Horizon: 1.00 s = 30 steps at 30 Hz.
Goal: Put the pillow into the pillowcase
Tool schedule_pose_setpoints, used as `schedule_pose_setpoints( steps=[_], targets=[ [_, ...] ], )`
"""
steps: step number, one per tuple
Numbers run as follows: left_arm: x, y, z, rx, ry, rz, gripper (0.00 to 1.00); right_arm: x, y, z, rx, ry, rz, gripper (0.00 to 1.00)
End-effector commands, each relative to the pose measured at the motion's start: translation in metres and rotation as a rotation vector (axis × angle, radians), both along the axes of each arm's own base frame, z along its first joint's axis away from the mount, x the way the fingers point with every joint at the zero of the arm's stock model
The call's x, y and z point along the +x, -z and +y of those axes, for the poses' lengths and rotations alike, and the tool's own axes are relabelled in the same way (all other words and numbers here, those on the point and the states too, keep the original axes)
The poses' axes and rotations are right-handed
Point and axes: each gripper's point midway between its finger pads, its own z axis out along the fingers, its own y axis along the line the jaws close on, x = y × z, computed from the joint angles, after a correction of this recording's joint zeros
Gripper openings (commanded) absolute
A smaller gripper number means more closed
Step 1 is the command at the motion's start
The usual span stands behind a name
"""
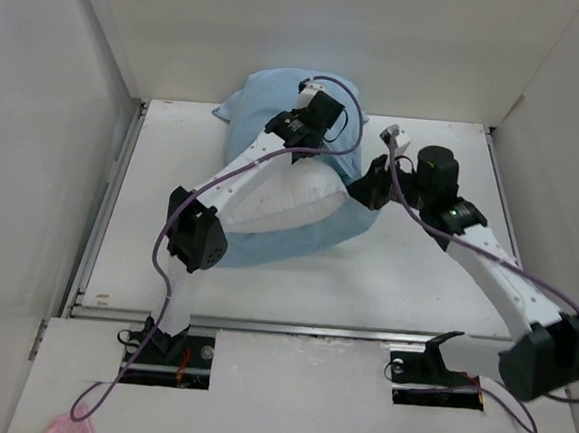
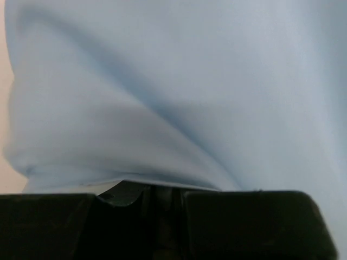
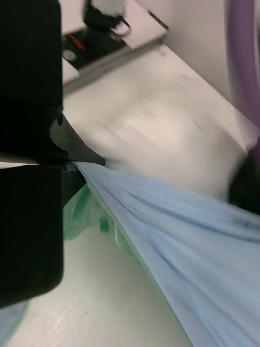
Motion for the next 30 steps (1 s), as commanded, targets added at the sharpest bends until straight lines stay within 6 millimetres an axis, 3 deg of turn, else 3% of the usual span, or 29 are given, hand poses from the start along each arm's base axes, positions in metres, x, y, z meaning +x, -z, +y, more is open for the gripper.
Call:
schedule_pose_setpoints(
  steps=[1,4,5,8,10,11,12,14,15,16,17,18,19,20,21,22,24,25,26,28,30],
  targets=[
    [0.079,-0.027,0.010,-0.116,-0.218,-0.248,0.00,-0.110,-0.009,0.013,0.038,-0.297,0.119,0.00],
    [0.094,-0.015,0.018,-0.144,-0.269,-0.263,0.00,-0.148,-0.012,0.002,0.006,-0.330,0.172,0.00],
    [0.095,-0.007,0.016,-0.157,-0.281,-0.260,0.00,-0.156,-0.024,-0.005,0.001,-0.323,0.128,0.00],
    [0.100,0.000,0.017,-0.204,-0.308,-0.265,0.00,-0.171,-0.040,-0.021,-0.026,-0.285,0.088,0.00],
    [0.097,0.005,-0.001,-0.256,-0.258,-0.232,0.00,-0.172,-0.042,-0.023,-0.026,-0.275,0.074,0.00],
    [0.097,0.005,-0.001,-0.248,-0.252,-0.231,0.00,-0.172,-0.042,-0.023,-0.026,-0.275,0.074,0.00],
    [0.090,0.012,-0.011,-0.244,-0.213,-0.201,0.00,-0.168,-0.039,-0.023,-0.036,-0.263,0.083,0.00],
    [0.073,-0.002,-0.022,-0.235,-0.126,-0.179,0.29,-0.152,-0.029,-0.026,-0.078,-0.193,0.094,0.00],
    [0.058,0.013,-0.031,-0.222,-0.053,-0.116,0.50,-0.143,-0.018,-0.028,-0.107,-0.160,0.119,0.00],
    [0.046,0.014,-0.032,-0.213,-0.021,-0.095,0.70,-0.135,-0.013,-0.029,-0.127,-0.126,0.118,0.00],
    [0.028,-0.009,-0.030,-0.242,0.005,-0.107,1.00,-0.122,-0.005,-0.035,-0.167,-0.059,0.119,0.09],
    [0.015,-0.011,-0.032,-0.235,0.059,-0.096,1.00,-0.111,-0.006,-0.039,-0.183,-0.016,0.113,0.24],
    [-0.006,0.015,-0.029,-0.231,0.100,-0.018,1.00,-0.105,0.002,-0.042,-0.214,0.010,0.139,0.37],
    [-0.024,-0.011,-0.021,-0.273,0.128,-0.039,1.00,-0.098,0.001,-0.044,-0.228,0.037,0.134,0.52],
    [-0.040,-0.012,-0.022,-0.276,0.164,-0.030,1.00,-0.085,-0.001,-0.053,-0.256,0.111,0.114,0.58],
    [-0.054,-0.001,-0.016,-0.262,0.170,-0.008,1.00,-0.080,0.003,-0.056,-0.274,0.132,0.120,0.60],
    [-0.079,-0.023,-0.016,-0.328,0.227,-0.017,1.00,-0.065,-0.006,-0.064,-0.289,0.197,0.074,0.67],
    [-0.089,-0.026,-0.018,-0.354,0.262,-0.001,1.00,-0.060,-0.015,-0.062,-0.277,0.200,0.053,0.69],
    [-0.103,-0.015,-0.020,-0.378,0.295,0.044,1.00,-0.050,-0.017,-0.063,-0.286,0.219,0.039,0.70],
    [-0.118,-0.026,-0.012,-0.401,0.311,0.028,1.00,-0.034,-0.026,-0.064,-0.294,0.254,0.002,0.70],
    [-0.134,-0.017,-0.004,-0.375,0.324,0.057,1.00,-0.015,-0.014,-0.057,-0.339,0.232,0.001,0.70]
  ],
)
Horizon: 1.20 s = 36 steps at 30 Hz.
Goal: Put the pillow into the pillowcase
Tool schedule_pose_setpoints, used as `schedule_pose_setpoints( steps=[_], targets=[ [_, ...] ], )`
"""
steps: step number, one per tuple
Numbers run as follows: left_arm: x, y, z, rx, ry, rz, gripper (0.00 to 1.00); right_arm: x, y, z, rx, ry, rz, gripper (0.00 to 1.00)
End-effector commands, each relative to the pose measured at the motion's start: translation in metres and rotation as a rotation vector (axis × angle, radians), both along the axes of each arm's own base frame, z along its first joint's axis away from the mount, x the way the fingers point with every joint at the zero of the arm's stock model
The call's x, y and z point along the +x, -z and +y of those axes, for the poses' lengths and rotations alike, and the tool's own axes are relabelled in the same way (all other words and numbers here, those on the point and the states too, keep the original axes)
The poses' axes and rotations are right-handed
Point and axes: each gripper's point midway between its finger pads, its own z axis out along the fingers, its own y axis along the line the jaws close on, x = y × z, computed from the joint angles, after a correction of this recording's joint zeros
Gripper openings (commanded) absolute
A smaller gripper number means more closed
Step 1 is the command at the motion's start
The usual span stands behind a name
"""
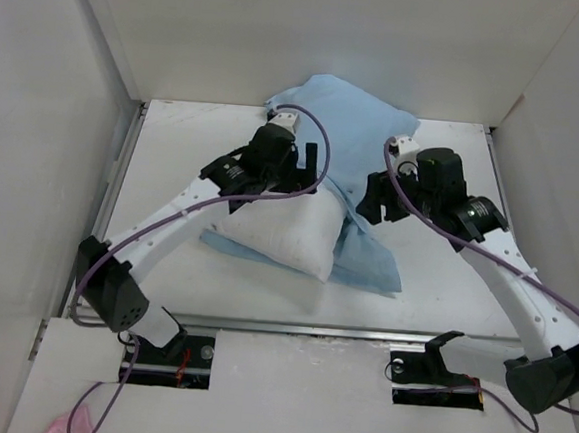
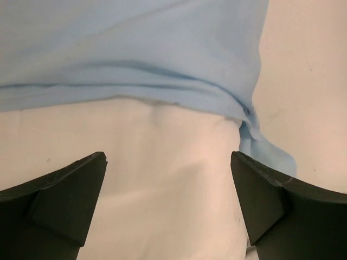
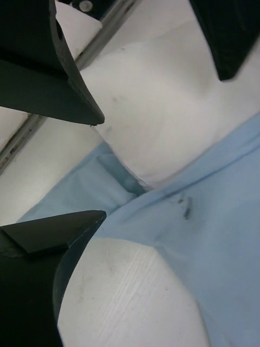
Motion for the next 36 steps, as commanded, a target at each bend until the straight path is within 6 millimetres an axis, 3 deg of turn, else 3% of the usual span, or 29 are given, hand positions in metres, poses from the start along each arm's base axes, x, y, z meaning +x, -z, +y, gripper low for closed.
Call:
schedule_pose_setpoints(
  steps=[1,2,3,4,5,6,9,11,12,14,15,16,18,19,20,22,25,27,28,30,31,32,34,36],
  targets=[
    [-0.028,-0.004,0.003,-0.018,0.070,0.002,1.00,0.042,-0.014,0.005,-0.047,0.009,-0.105,0.70],
    [-0.032,-0.003,0.007,-0.004,0.079,0.000,1.00,0.044,-0.022,0.020,-0.042,-0.048,-0.123,0.70],
    [-0.043,0.007,0.008,0.010,0.100,0.028,1.00,0.053,-0.006,0.031,-0.070,-0.086,-0.090,0.70],
    [-0.047,0.011,0.011,0.019,0.100,0.039,1.00,0.057,-0.003,0.038,-0.096,-0.122,-0.103,0.70],
    [-0.053,0.014,0.012,0.032,0.116,0.043,1.00,0.065,-0.010,0.046,-0.122,-0.121,-0.135,0.79],
    [-0.058,0.030,0.016,0.056,0.116,0.073,1.00,0.074,0.003,0.053,-0.151,-0.129,-0.121,0.79],
    [-0.052,0.050,0.010,0.075,0.116,0.096,1.00,0.098,0.017,0.064,-0.174,-0.116,-0.136,0.79],
    [-0.042,0.075,0.005,0.126,0.106,0.144,1.00,0.109,0.021,0.069,-0.175,-0.108,-0.144,0.79],
    [-0.039,0.081,0.003,0.137,0.106,0.157,0.83,0.117,0.017,0.069,-0.179,-0.078,-0.153,0.78],
    [-0.024,0.084,0.001,0.159,0.086,0.152,0.47,0.130,0.032,0.069,-0.205,-0.044,-0.136,0.74],
    [-0.015,0.094,0.002,0.169,0.070,0.167,0.30,0.135,0.032,0.069,-0.214,-0.030,-0.141,0.47],
    [-0.010,0.093,0.003,0.160,0.052,0.171,0.00,0.142,0.027,0.066,-0.214,-0.011,-0.152,0.26],
    [0.000,0.085,0.001,0.121,0.025,0.149,0.00,0.138,0.026,0.065,-0.216,-0.006,-0.131,0.00],
    [0.011,0.075,0.002,0.096,0.000,0.102,0.00,0.134,0.024,0.070,-0.196,-0.038,-0.118,0.00],
    [0.016,0.070,-0.002,0.070,-0.007,0.082,0.00,0.123,0.004,0.069,-0.167,-0.056,-0.138,0.00],
    [0.030,0.047,-0.008,0.011,-0.017,0.010,0.00,0.108,-0.018,0.074,-0.122,-0.098,-0.167,0.00],
    [0.062,0.000,-0.022,-0.094,-0.055,-0.132,0.00,0.068,-0.053,0.086,-0.042,-0.206,-0.197,0.00],
    [0.081,-0.047,-0.036,-0.188,-0.052,-0.259,0.00,0.038,-0.070,0.098,0.001,-0.319,-0.186,0.00],
    [0.086,-0.068,-0.038,-0.230,-0.068,-0.305,0.00,0.031,-0.079,0.099,0.011,-0.357,-0.201,0.00],
    [0.105,-0.083,-0.040,-0.280,-0.147,-0.337,0.00,0.013,-0.102,0.108,0.082,-0.444,-0.219,0.00],
    [0.115,-0.108,-0.037,-0.311,-0.204,-0.385,0.00,0.004,-0.113,0.108,0.097,-0.488,-0.241,0.00],
    [0.123,-0.104,-0.039,-0.320,-0.233,-0.378,0.00,-0.001,-0.121,0.111,0.120,-0.515,-0.251,0.00],
    [0.134,-0.119,-0.046,-0.411,-0.277,-0.394,0.00,-0.014,-0.156,0.113,0.183,-0.567,-0.336,0.00],
    [0.144,-0.102,-0.055,-0.437,-0.295,-0.364,0.00,-0.015,-0.168,0.114,0.201,-0.578,-0.368,0.00]
  ],
)
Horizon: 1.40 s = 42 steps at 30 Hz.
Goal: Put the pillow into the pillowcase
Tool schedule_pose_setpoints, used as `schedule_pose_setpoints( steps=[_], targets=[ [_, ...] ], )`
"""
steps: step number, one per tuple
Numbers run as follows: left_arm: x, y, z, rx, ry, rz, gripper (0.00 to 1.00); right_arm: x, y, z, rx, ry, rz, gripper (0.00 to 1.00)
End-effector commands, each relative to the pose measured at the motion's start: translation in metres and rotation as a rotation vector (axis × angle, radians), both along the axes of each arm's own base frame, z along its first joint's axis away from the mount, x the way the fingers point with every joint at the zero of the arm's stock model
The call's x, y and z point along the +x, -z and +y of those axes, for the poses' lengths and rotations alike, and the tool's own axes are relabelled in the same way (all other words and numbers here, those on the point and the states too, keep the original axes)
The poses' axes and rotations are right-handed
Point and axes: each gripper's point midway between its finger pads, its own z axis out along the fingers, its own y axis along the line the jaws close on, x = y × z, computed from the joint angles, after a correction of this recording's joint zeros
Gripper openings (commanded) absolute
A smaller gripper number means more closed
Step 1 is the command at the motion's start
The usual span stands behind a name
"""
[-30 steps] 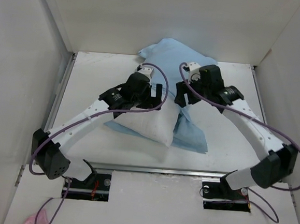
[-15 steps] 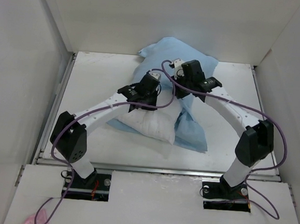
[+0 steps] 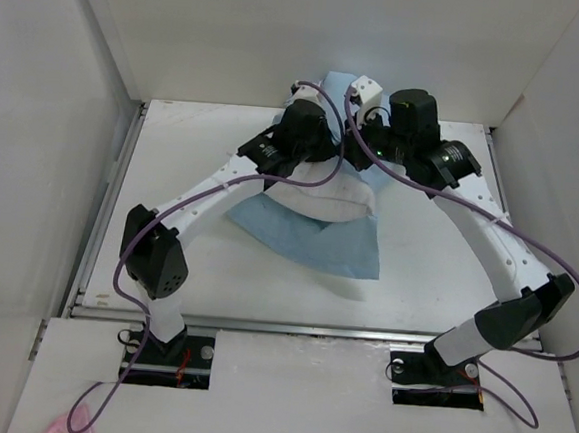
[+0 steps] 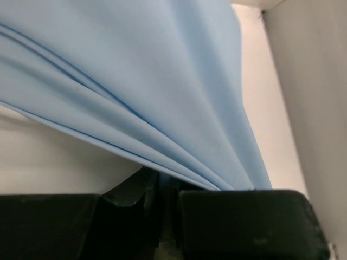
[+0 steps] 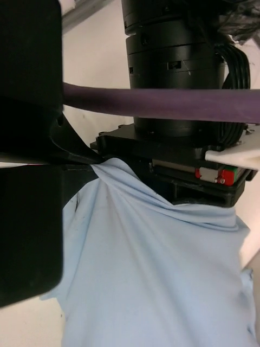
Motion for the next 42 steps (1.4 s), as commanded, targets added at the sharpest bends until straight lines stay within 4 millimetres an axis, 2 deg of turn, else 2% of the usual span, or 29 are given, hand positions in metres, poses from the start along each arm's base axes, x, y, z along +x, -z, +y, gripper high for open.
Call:
schedule_pose_setpoints(
  steps=[1,2,6,8,9,10,12,13,14,16,17,18,20,21,23,24,26,28,29,30,32,34,36,37,38,39,40,41,42],
  targets=[
    [0.068,-0.067,0.011,-0.271,-0.261,-0.233,0.00,-0.088,-0.088,0.032,0.208,-0.361,-0.084,0.00],
    [0.070,-0.038,0.010,-0.283,-0.289,-0.182,0.00,-0.085,-0.087,0.034,0.203,-0.364,-0.089,0.00],
    [0.068,0.001,0.019,-0.221,-0.326,-0.139,0.00,-0.071,-0.071,0.028,0.201,-0.345,-0.036,0.00],
    [0.058,0.019,0.018,-0.151,-0.288,-0.123,0.00,-0.063,-0.065,0.023,0.229,-0.344,0.009,0.00],
    [0.050,0.041,0.016,-0.110,-0.246,-0.076,0.04,-0.059,-0.058,0.023,0.233,-0.338,0.032,0.00],
    [0.041,0.049,0.013,-0.099,-0.210,-0.042,0.38,-0.058,-0.054,0.024,0.230,-0.337,0.041,0.01],
    [0.024,0.068,0.023,-0.030,-0.145,0.021,0.79,-0.050,-0.037,0.018,0.207,-0.294,0.072,0.07],
    [0.016,0.071,0.025,-0.010,-0.121,0.034,0.96,-0.047,-0.030,0.015,0.202,-0.281,0.087,0.10],
    [0.006,0.058,0.030,-0.008,-0.101,0.029,1.00,-0.043,-0.023,0.013,0.188,-0.257,0.095,0.17],
    [-0.011,0.058,0.044,0.049,-0.086,0.048,1.00,-0.044,-0.004,0.010,0.158,-0.250,0.131,0.28],
    [-0.024,0.034,0.047,0.010,-0.057,0.025,1.00,-0.045,-0.001,0.005,0.145,-0.248,0.128,0.32],
    [-0.034,0.025,0.047,-0.004,-0.016,0.012,1.00,-0.045,0.006,0.003,0.122,-0.247,0.132,0.38],
    [-0.057,0.024,0.054,-0.011,0.035,0.021,1.00,-0.054,0.016,-0.001,0.070,-0.282,0.128,0.39],
    [-0.071,0.003,0.063,-0.042,0.044,-0.014,1.00,-0.059,0.021,0.001,0.042,-0.303,0.121,0.41],
    [-0.087,0.014,0.087,-0.004,0.003,0.012,1.00,-0.064,0.032,-0.001,-0.025,-0.314,0.117,0.48],
    [-0.097,-0.001,0.101,-0.016,-0.020,-0.021,1.00,-0.067,0.036,-0.001,-0.058,-0.328,0.106,0.48],
    [-0.108,0.009,0.132,0.014,-0.127,0.024,1.00,-0.079,0.047,0.003,-0.137,-0.347,0.102,0.49],
    [-0.109,0.000,0.176,-0.001,-0.333,0.013,1.00,-0.090,0.063,0.012,-0.225,-0.413,0.094,0.48],
    [-0.116,0.008,0.196,0.030,-0.407,0.045,1.00,-0.093,0.063,0.015,-0.248,-0.430,0.094,0.46],
    [-0.116,0.006,0.214,0.045,-0.489,0.032,1.00,-0.098,0.078,0.015,-0.302,-0.453,0.139,0.42],
    [-0.119,0.011,0.236,0.041,-0.573,0.059,1.00,-0.093,0.073,0.019,-0.316,-0.444,0.120,0.41],
    [-0.119,0.028,0.242,0.038,-0.591,0.105,1.00,-0.085,0.067,0.032,-0.309,-0.414,0.090,0.44],
    [-0.110,0.053,0.248,0.030,-0.598,0.168,1.00,-0.076,0.062,0.045,-0.356,-0.356,0.024,0.61],
    [-0.114,0.079,0.242,0.030,-0.550,0.242,1.00,-0.071,0.075,0.057,-0.388,-0.347,0.031,0.70],
    [-0.111,0.096,0.242,0.029,-0.542,0.288,1.00,-0.071,0.081,0.067,-0.408,-0.357,0.029,0.70],
    [-0.105,0.102,0.247,0.012,-0.548,0.297,1.00,-0.074,0.077,0.083,-0.421,-0.366,-0.004,0.78],
    [-0.107,0.114,0.245,0.006,-0.534,0.330,1.00,-0.070,0.097,0.096,-0.456,-0.379,0.020,0.81],
    [-0.104,0.115,0.247,0.004,-0.542,0.331,1.00,-0.070,0.102,0.104,-0.478,-0.386,0.010,0.86],
    [-0.103,0.119,0.251,-0.006,-0.563,0.336,1.00,-0.060,0.110,0.114,-0.512,-0.348,-0.030,1.00]
  ],
)
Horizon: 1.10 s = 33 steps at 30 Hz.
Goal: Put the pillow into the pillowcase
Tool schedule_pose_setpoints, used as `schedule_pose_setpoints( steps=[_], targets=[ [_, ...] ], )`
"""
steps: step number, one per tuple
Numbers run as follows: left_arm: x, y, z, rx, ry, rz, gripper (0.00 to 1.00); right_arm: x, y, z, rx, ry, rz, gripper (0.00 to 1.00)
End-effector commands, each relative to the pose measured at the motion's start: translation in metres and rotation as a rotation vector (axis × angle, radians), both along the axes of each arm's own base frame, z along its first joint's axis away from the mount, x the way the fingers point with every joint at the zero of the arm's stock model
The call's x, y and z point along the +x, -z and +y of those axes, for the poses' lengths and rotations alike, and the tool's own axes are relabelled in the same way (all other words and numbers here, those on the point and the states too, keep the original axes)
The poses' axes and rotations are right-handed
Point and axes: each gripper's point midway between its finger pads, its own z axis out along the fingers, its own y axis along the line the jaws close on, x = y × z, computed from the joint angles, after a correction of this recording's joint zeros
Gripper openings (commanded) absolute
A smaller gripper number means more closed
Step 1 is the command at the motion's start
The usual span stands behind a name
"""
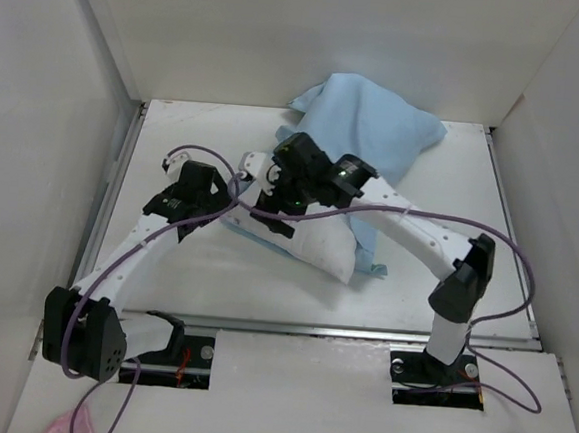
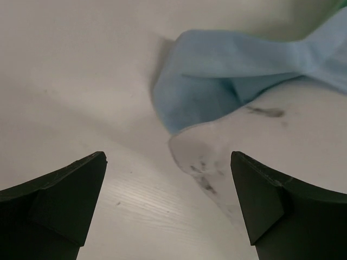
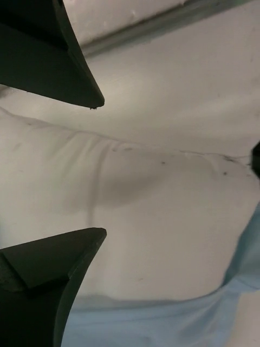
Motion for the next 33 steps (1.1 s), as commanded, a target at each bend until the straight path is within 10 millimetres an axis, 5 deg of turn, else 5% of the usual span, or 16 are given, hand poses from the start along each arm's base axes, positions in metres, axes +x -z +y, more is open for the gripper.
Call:
schedule_pose_setpoints(
  steps=[1,12,13,14,15,17,18,19,22,25,31,33],
  targets=[
    [0.003,0.000,-0.006,-0.082,0.009,-0.013,1.00,0.022,0.007,0.023,-0.066,0.062,-0.157,1.00],
    [-0.010,-0.031,0.056,-0.056,-0.186,-0.130,1.00,0.101,0.124,0.011,-0.431,0.260,-0.406,0.99],
    [-0.011,-0.031,0.054,-0.064,-0.177,-0.128,1.00,0.106,0.125,0.007,-0.439,0.292,-0.439,0.92],
    [-0.011,-0.035,0.057,-0.067,-0.186,-0.142,1.00,0.117,0.130,-0.006,-0.467,0.343,-0.453,0.66],
    [-0.013,-0.040,0.057,-0.070,-0.186,-0.158,1.00,0.122,0.129,-0.013,-0.470,0.376,-0.455,0.50],
    [-0.016,-0.038,0.055,-0.063,-0.157,-0.156,1.00,0.134,0.102,-0.021,-0.380,0.497,-0.472,0.00],
    [-0.016,-0.036,0.053,-0.071,-0.148,-0.156,1.00,0.144,0.080,-0.031,-0.332,0.571,-0.498,0.00],
    [-0.014,-0.035,0.044,-0.076,-0.083,-0.160,1.00,0.146,0.034,-0.030,-0.200,0.603,-0.534,0.00],
    [-0.004,-0.038,0.027,-0.119,0.014,-0.217,1.00,0.150,-0.042,-0.029,0.064,0.614,-0.511,0.00],
    [0.003,-0.033,-0.014,-0.210,0.197,-0.267,1.00,0.158,-0.110,-0.041,0.207,0.637,-0.539,0.00],
    [0.018,-0.023,-0.084,-0.362,0.431,-0.316,1.00,0.170,-0.144,-0.053,0.248,0.652,-0.530,0.00],
    [0.027,-0.046,-0.109,-0.394,0.500,-0.405,1.00,0.171,-0.155,-0.053,0.272,0.637,-0.527,0.00]
  ],
)
